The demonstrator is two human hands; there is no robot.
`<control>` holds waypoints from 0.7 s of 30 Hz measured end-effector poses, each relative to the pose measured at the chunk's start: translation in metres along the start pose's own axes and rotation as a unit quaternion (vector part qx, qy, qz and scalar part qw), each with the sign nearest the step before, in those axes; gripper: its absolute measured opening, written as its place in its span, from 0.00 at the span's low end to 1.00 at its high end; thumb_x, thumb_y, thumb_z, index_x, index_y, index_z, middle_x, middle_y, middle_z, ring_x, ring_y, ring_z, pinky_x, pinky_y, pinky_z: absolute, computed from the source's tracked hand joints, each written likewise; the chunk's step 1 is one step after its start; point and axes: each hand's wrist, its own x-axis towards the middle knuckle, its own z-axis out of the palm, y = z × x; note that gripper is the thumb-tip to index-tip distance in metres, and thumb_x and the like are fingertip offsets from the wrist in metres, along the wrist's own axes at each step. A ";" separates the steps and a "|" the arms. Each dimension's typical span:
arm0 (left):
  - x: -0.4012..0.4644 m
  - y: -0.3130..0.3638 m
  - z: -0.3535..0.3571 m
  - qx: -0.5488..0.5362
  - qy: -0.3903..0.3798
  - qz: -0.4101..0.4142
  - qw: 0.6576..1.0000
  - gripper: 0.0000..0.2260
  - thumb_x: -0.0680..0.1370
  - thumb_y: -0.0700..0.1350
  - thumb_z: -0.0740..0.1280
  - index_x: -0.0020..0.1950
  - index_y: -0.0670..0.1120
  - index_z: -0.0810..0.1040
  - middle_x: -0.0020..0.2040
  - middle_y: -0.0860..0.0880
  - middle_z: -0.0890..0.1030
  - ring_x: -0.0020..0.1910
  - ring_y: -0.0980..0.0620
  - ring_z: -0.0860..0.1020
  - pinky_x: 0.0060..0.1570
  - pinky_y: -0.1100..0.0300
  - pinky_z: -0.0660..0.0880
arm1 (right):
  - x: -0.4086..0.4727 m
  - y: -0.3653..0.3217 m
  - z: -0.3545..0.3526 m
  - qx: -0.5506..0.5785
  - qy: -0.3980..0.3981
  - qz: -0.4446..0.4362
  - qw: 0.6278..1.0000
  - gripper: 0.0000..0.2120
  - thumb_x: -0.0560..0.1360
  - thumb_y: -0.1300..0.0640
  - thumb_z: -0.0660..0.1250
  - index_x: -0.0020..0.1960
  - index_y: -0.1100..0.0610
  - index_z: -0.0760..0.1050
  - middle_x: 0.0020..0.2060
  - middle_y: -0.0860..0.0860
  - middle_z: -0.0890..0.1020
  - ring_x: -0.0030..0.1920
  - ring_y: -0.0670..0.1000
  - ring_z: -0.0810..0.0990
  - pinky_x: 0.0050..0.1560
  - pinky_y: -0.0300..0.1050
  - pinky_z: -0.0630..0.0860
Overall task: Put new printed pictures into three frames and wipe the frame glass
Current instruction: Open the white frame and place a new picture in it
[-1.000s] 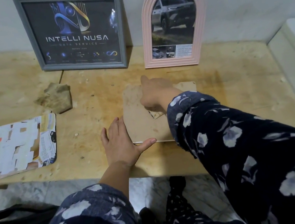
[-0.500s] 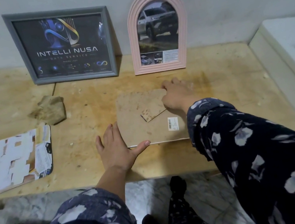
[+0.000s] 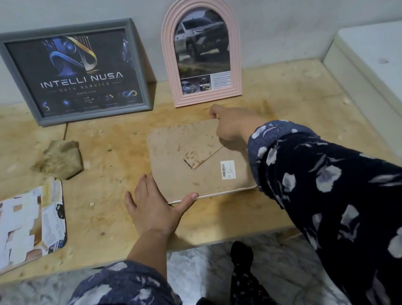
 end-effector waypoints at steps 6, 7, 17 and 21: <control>0.001 0.001 0.000 0.015 -0.017 0.001 1.000 0.53 0.61 0.80 0.55 0.76 0.47 0.54 0.76 0.47 0.59 0.76 0.50 0.54 0.74 0.44 0.42 | -0.003 0.003 0.011 0.116 0.022 0.033 0.992 0.28 0.69 0.70 0.59 0.60 0.42 0.64 0.61 0.54 0.65 0.53 0.61 0.73 0.49 0.50 0.75; 0.001 0.001 0.000 0.012 -0.021 0.003 1.000 0.53 0.61 0.80 0.55 0.76 0.47 0.54 0.75 0.47 0.60 0.76 0.49 0.55 0.74 0.44 0.43 | -0.005 0.005 0.017 0.165 0.041 0.038 0.985 0.29 0.71 0.69 0.59 0.63 0.41 0.64 0.65 0.54 0.62 0.57 0.61 0.73 0.49 0.47 0.73; 0.011 0.027 -0.033 -0.045 0.003 0.054 0.998 0.47 0.65 0.74 0.64 0.74 0.46 0.57 0.69 0.45 0.65 0.68 0.44 0.64 0.69 0.43 0.57 | -0.052 0.037 0.032 0.455 0.191 0.116 0.862 0.25 0.79 0.59 0.59 0.74 0.46 0.61 0.57 0.45 0.75 0.54 0.49 0.74 0.53 0.41 0.70; 0.027 0.074 -0.041 -0.084 0.004 0.092 0.992 0.33 0.72 0.64 0.67 0.71 0.47 0.65 0.63 0.46 0.72 0.64 0.45 0.69 0.62 0.46 0.70 | -0.060 0.063 0.004 0.430 0.234 0.140 0.861 0.33 0.77 0.61 0.60 0.77 0.49 0.51 0.66 0.50 0.74 0.62 0.55 0.74 0.60 0.45 0.71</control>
